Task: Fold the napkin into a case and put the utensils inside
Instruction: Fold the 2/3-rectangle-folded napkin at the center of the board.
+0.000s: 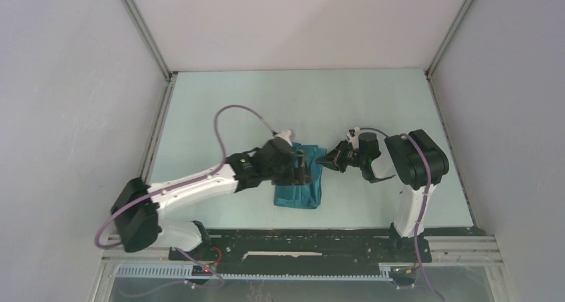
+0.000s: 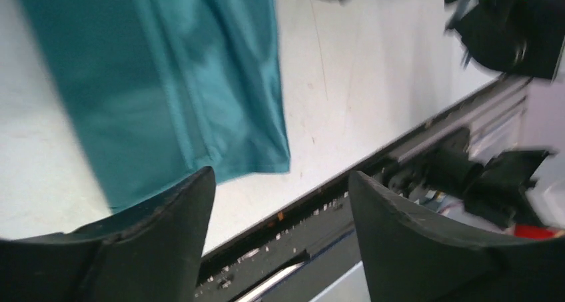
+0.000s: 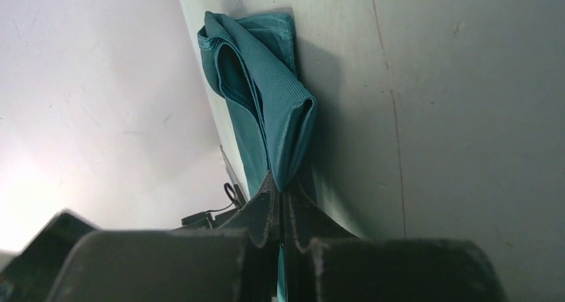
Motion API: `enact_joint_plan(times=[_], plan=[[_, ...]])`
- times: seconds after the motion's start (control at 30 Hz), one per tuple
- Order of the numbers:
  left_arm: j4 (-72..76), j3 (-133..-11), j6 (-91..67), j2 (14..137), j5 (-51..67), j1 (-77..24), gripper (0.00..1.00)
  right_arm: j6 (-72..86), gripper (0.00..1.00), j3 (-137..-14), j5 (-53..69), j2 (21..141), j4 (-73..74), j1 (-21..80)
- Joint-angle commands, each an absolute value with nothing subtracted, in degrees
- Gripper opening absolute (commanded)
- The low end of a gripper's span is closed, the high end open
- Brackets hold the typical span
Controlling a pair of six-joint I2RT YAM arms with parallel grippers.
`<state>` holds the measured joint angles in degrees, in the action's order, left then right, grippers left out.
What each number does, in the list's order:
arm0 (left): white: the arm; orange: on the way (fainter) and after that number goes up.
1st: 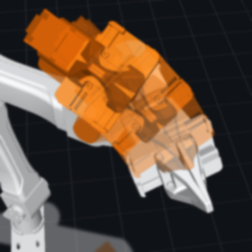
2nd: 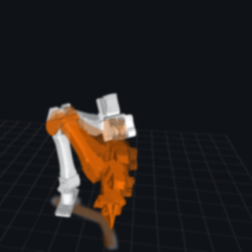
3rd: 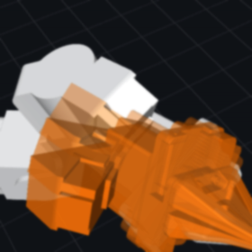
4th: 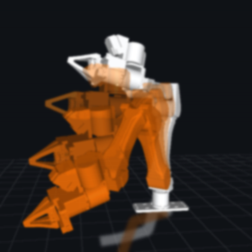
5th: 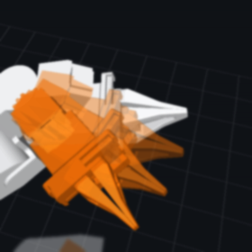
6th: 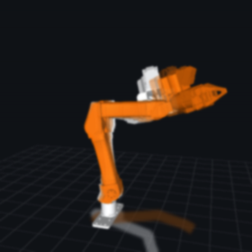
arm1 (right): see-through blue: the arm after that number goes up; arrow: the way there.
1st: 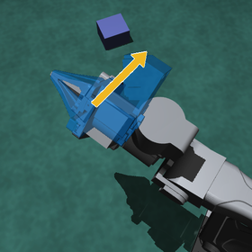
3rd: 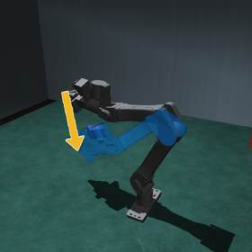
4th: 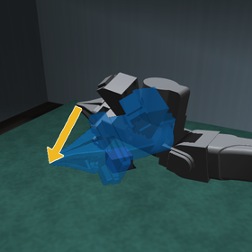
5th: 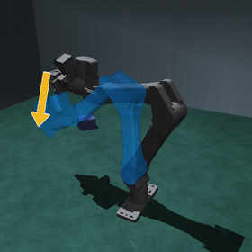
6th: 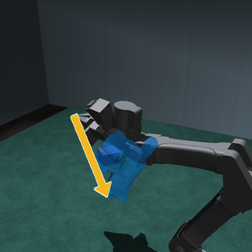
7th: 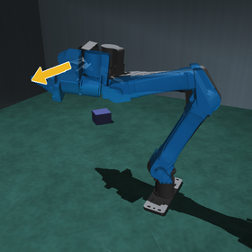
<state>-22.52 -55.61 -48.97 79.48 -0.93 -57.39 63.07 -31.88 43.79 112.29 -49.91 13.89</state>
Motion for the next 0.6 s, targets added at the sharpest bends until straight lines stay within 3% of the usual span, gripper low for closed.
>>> enact_joint_plan(times=[0.0, 0.13, 0.27, 0.43, 0.57], plan=[[-16.45, -45.42, -51.91, 72.10, -0.50, -47.34, 0.81, 57.44, 0.00, -34.51, 41.30, 106.94, -41.84, 15.13], [-10.03, -38.05, -52.03, 72.22, 1.94, -39.66, 0.81, 52.90, 0.00, -37.87, 36.72, 103.01, -30.17, 17.86], [-5.17, -37.31, -51.13, 76.67, 1.85, -38.56, 0.75, 47.81, 0.00, -42.86, 28.22, 99.04, -15.54, 21.88], [0.47, -35.57, -52.01, 82.56, 2.80, -38.50, 0.55, 44.72, 0.00, -50.46, 15.07, 96.60, -0.65, 27.86], [4.39, -34.47, -52.23, 86.06, 4.62, -38.53, 0.44, 44.62, 0.00, -56.69, 6.47, 97.64, 9.79, 33.05]])
